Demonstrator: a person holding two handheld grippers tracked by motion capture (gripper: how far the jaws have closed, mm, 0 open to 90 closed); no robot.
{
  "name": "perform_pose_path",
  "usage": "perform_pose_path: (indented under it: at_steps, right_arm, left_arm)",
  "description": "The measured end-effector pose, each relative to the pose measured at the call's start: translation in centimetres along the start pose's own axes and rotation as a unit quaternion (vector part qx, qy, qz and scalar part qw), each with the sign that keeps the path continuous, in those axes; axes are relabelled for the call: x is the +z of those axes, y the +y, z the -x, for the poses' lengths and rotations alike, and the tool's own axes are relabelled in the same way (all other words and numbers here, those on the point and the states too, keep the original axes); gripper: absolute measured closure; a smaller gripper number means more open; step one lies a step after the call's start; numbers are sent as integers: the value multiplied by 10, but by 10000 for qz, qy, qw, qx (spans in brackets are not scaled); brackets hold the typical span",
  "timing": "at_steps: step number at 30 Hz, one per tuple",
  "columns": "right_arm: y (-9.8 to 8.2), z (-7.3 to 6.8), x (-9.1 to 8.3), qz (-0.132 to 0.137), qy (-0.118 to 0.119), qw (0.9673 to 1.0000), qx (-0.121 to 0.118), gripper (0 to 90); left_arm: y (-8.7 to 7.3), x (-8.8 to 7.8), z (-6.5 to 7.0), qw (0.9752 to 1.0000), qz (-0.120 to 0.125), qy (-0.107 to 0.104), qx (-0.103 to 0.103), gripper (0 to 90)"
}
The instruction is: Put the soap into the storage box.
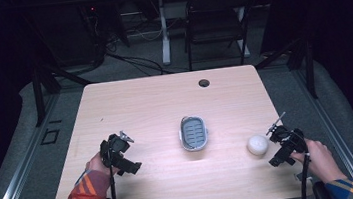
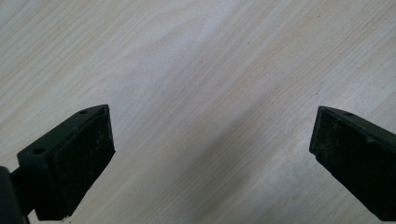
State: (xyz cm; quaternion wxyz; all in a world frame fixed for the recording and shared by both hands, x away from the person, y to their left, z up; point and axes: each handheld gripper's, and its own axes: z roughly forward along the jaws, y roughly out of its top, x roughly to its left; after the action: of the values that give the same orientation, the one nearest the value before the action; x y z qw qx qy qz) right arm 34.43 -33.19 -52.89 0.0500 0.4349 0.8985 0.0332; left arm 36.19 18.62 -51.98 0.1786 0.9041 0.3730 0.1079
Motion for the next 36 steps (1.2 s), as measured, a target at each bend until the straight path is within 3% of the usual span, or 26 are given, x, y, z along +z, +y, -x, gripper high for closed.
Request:
perform_pose_path:
  at_steps: [4,5,10,11,13,14,15,16,17,18,19,21,22,24,25,30,31,32,34,35,36]
  right_arm:
    - [6,-2,1,95,116,9999,67,0]
    - [8,0,0,-18,103,9999,-66,0]
    - [15,-1,-2,96,137,9999,-34,0]
    - [17,-2,-1,223,175,9996,54,0]
    - [21,-2,0,190,216,9996,46,0]
    - [21,-4,4,338,261,9989,175,0]
    - [24,-3,2,136,210,9997,14,0]
    - [26,-4,4,182,237,9995,53,0]
    - [30,-3,2,-10,217,9997,-106,0]
    - [30,-3,2,-10,217,9997,-106,0]
    - [32,-5,5,216,216,9995,13,0]
    - [37,-5,3,162,187,9997,-21,0]
    - [37,-7,6,341,262,9990,113,0]
    - [39,-7,6,330,240,9991,90,0]
    - [45,-5,3,92,164,9998,-84,0]
    - [52,-5,6,137,235,9996,-123,0]
    - [56,-4,4,3,268,9993,-255,0]
    - [57,-6,6,171,309,9993,-120,0]
    - [59,-6,7,177,322,9992,-150,0]
    - [60,-9,11,347,329,9989,-12,17]
    - [66,-4,4,-188,211,9985,-470,54]
  left_arm:
    - [0,1,0,10000,-17,-11,1,0]
    - [1,1,0,10000,-21,-9,10,0]
    - [1,3,-1,10000,-54,-29,-8,0]
    - [1,3,-1,10000,-56,-30,-3,0]
    - [1,3,-1,10000,-57,-34,1,0]
    - [1,3,-1,10000,-58,-30,-4,0]
    - [1,3,-1,10000,-58,-30,-4,0]
    - [1,3,-1,10000,-55,-32,-4,0]
    - [1,3,0,10000,-55,-34,-7,0]
    - [1,3,0,10000,-55,-34,-7,0]
    - [1,3,-1,10000,-52,-37,-2,0]
    - [1,3,-1,10000,-53,-40,-3,0]
    - [1,3,-1,10000,-52,-40,-1,0]
    - [1,3,-1,10000,-52,-40,0,0]
    - [1,3,-1,10000,-57,-40,3,0]
    - [1,3,-1,10000,-52,-41,2,0]
    - [1,3,-1,10000,-51,-42,4,0]
    - [1,3,-1,10000,-51,-42,4,0]
    - [1,3,-1,10000,-50,-41,6,0]
    - [1,3,-1,10000,-48,-43,5,0]
    - [1,3,-1,10000,-51,-44,7,0]
